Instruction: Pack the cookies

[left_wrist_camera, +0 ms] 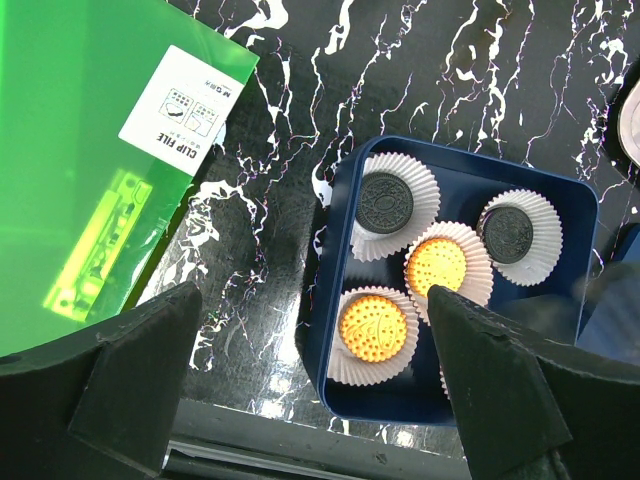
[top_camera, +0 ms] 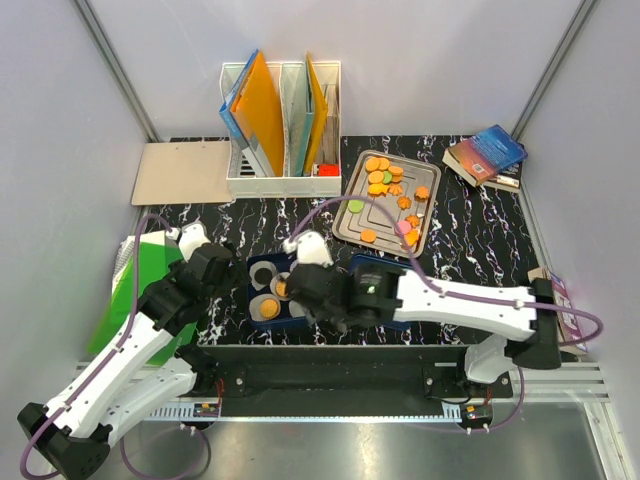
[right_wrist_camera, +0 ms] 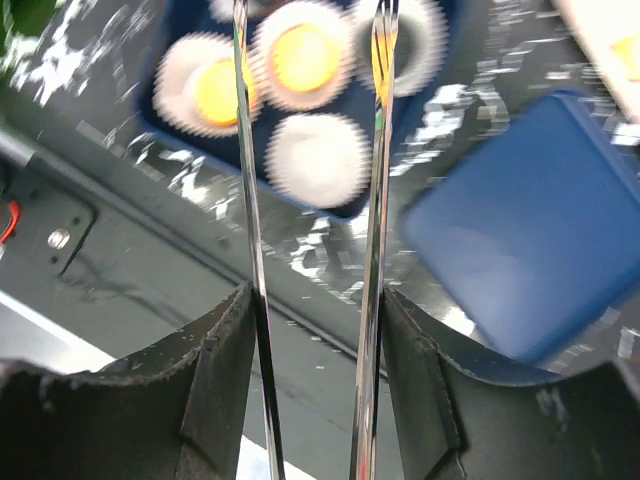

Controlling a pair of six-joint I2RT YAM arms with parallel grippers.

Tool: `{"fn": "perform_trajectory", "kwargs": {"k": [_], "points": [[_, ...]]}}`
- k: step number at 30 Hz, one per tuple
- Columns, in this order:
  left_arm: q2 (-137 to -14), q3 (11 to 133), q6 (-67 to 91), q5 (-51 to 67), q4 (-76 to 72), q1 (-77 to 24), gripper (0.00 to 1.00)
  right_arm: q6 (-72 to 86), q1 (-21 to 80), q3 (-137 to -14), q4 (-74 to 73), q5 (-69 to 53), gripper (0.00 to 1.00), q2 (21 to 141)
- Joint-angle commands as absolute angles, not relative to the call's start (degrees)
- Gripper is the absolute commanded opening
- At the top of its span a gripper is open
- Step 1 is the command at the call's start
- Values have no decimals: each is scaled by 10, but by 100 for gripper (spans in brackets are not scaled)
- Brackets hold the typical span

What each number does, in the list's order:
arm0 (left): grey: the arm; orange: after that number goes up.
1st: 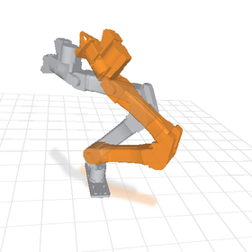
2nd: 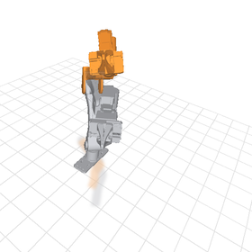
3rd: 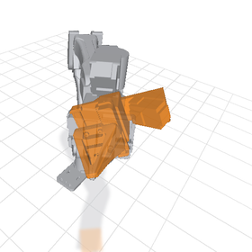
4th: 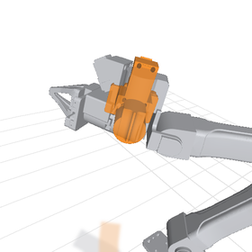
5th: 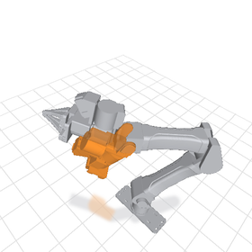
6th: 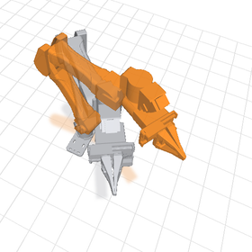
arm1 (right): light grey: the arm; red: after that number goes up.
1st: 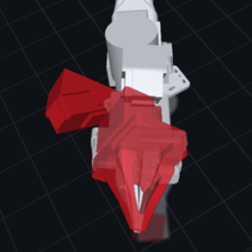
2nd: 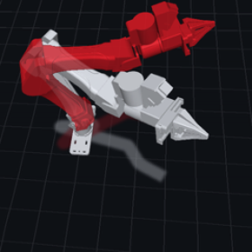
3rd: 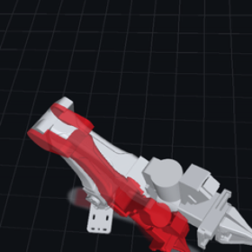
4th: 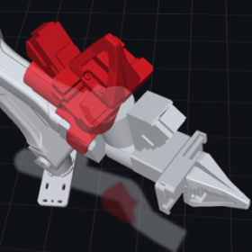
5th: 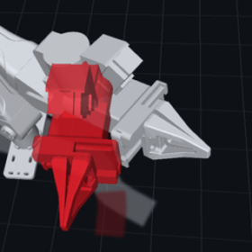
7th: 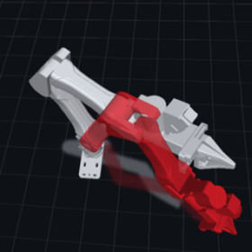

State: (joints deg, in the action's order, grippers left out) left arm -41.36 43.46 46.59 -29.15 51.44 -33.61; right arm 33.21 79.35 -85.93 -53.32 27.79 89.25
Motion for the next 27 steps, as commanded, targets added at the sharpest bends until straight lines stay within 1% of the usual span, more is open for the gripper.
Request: {"fn": "perform_trajectory", "kwargs": {"k": [1,2,3,5,6,7,10,13,17,20,27], "points": [[-413,434,469,-303,508,-335,99,345,704,-843,-597,359,56,809],[-414,434,468,-302,507,-334,99,343,677,-829,-593,355,56,795],[-414,434,468,-301,507,-334,99,328,618,-806,-582,351,56,771],[-412,433,467,-300,505,-335,99,308,562,-785,-563,333,55,753],[-411,432,467,-298,503,-334,99,284,500,-770,-542,324,55,746],[-410,432,466,-296,502,-335,99,272,476,-766,-533,303,54,747],[-410,432,462,-293,497,-334,99,235,397,-767,-507,278,54,775],[-410,430,459,-288,493,-334,99,213,343,-787,-486,253,54,822],[-404,428,456,-282,491,-335,99,200,302,-821,-465,224,54,893],[-396,427,456,-279,490,-335,99,199,283,-837,-465,217,53,924],[-393,421,452,-271,481,-334,99,214,270,-795,-454,184,52,923]]}}
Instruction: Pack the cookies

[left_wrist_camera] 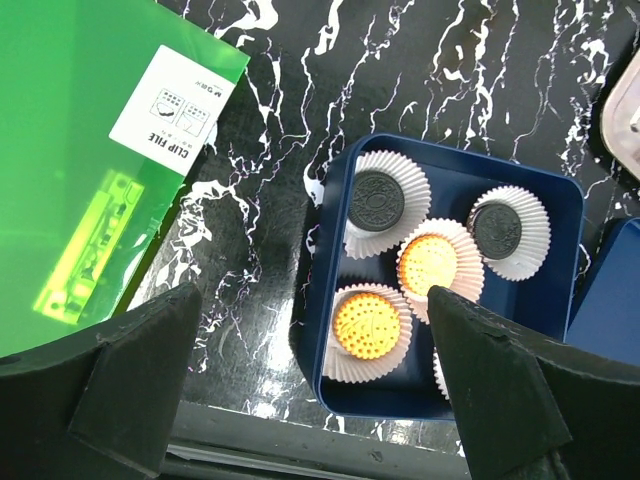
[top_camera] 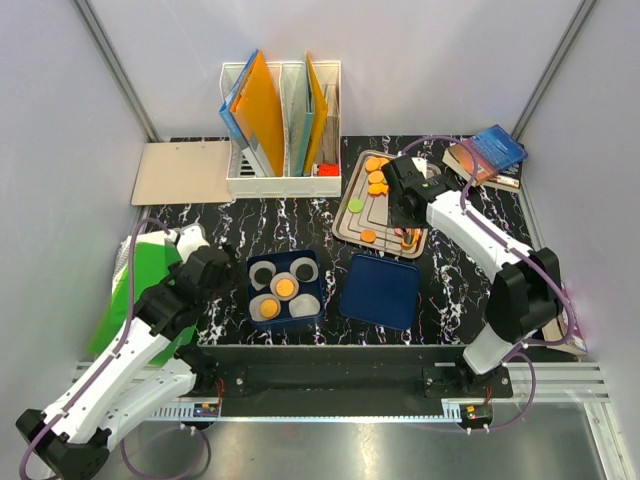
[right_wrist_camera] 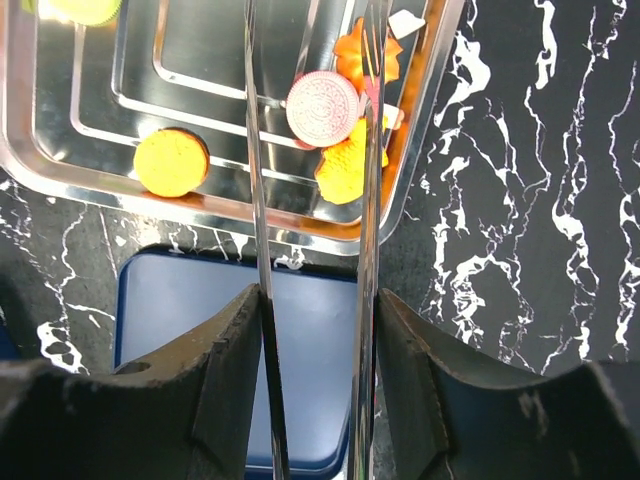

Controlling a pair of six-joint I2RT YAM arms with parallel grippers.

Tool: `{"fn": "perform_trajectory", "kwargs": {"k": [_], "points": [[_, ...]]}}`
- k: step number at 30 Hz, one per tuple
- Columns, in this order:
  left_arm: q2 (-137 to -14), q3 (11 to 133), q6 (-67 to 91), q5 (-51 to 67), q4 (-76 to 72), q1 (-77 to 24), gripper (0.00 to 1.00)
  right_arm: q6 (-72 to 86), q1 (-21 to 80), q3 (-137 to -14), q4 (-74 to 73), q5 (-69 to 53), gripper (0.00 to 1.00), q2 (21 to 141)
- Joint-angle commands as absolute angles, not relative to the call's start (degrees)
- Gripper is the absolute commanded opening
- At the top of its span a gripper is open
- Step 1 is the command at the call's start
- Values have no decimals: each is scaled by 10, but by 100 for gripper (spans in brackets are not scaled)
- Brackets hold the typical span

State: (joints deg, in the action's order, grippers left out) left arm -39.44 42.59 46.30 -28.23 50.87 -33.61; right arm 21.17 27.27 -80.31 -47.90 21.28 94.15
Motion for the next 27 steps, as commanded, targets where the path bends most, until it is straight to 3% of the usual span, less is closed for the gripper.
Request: {"fn": "perform_trajectory", "kwargs": {"k": [1,27], "points": [[-399,421,450,-270,477,-335,99,216,271,-789,-454,181,52,922],[-407,418,444,-262,470,-335,99,262,279,-666,-475,155,51,800]]}}
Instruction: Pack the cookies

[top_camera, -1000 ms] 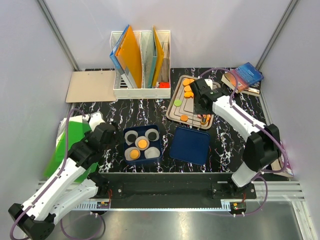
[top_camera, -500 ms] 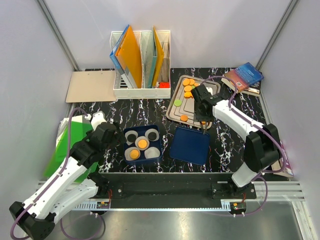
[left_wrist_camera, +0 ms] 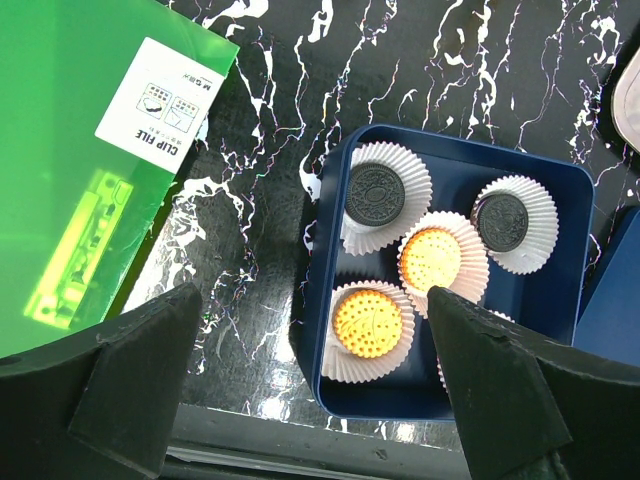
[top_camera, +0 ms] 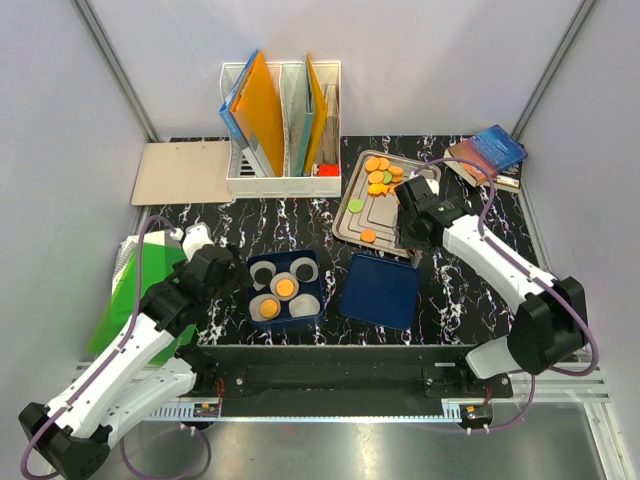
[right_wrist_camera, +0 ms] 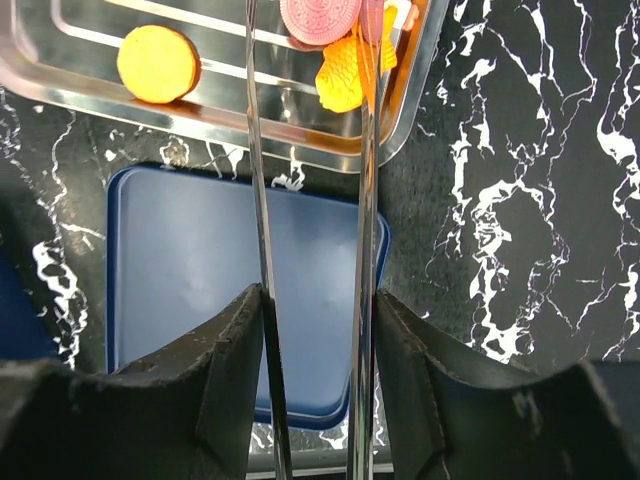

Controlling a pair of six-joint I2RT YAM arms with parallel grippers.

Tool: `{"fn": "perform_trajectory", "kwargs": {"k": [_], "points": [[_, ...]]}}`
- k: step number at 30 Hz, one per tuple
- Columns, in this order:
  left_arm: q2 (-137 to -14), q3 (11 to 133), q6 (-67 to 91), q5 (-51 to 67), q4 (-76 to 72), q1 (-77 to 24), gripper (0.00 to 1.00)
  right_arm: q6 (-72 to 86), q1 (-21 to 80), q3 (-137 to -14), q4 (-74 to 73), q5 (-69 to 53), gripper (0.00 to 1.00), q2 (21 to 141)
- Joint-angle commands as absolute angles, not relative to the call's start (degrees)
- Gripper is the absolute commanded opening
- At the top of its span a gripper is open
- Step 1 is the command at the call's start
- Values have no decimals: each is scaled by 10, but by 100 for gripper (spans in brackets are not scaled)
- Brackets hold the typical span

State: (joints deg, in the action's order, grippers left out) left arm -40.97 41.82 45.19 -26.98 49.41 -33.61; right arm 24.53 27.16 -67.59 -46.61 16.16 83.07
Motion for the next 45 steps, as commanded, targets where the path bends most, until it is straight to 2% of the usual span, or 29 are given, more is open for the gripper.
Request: {"fn": "perform_trajectory", "kwargs": {"k": [1,14,28,31,36,45], "points": [[-408,418,446,-262,470,-334,99,264,280,-664,-480,156,51,795],[-406,417,446,-262,470,-334,99,279,291,-609,-499,177,51,747],[-405,416,447,-261,470,-334,99,270,294,-584,-469,158,51,795],[-403,416,447,-262,471,-335,99,265,294,-593,-468,163,49,811],[-402,416,447,-262,470,-335,99,263,294,-606,-473,170,38,802],[-406,417,447,-265,471,-335,99,278,319,-666,-537,190,35,730]]}}
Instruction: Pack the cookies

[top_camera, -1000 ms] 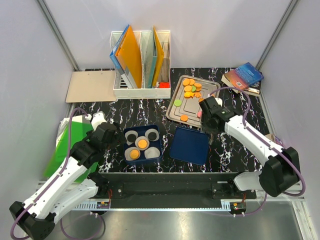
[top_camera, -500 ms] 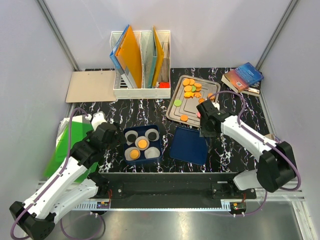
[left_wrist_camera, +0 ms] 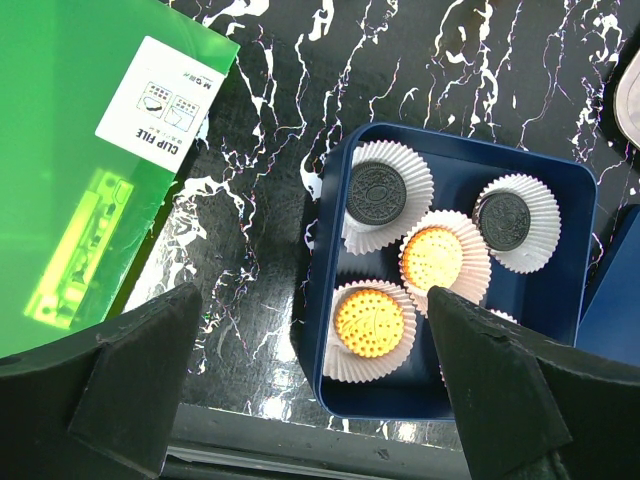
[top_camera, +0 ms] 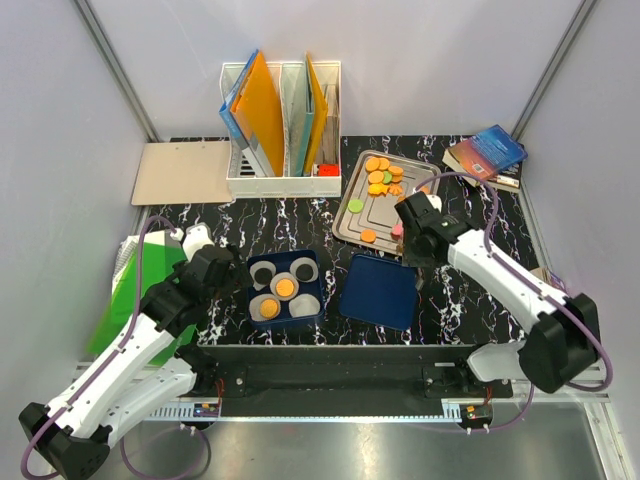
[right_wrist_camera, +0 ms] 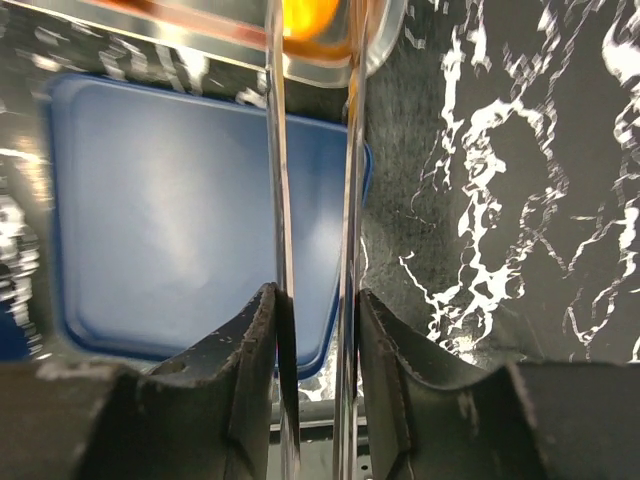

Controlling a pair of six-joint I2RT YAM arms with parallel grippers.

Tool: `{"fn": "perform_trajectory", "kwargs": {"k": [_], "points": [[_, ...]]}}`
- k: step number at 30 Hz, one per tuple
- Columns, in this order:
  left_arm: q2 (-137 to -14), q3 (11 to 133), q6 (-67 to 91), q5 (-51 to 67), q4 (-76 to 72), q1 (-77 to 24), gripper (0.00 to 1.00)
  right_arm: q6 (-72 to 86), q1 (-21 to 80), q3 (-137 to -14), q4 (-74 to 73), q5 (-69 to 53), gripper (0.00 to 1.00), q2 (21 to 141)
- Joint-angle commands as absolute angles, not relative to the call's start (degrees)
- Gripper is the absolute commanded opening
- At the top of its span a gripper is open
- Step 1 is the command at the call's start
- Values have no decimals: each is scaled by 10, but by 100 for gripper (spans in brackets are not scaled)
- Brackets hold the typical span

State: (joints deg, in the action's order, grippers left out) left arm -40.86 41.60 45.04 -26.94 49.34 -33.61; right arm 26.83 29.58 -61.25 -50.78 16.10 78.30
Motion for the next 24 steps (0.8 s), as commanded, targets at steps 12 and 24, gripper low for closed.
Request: {"fn": "perform_trajectory", "kwargs": {"k": [12,24], "points": [[-408,417,449,-268,472,-335,99,332,497,-751,-592,247,32,733],[-416,418,452,-278,476,-334,99,276,691,-782,-527,254,32,782]]}}
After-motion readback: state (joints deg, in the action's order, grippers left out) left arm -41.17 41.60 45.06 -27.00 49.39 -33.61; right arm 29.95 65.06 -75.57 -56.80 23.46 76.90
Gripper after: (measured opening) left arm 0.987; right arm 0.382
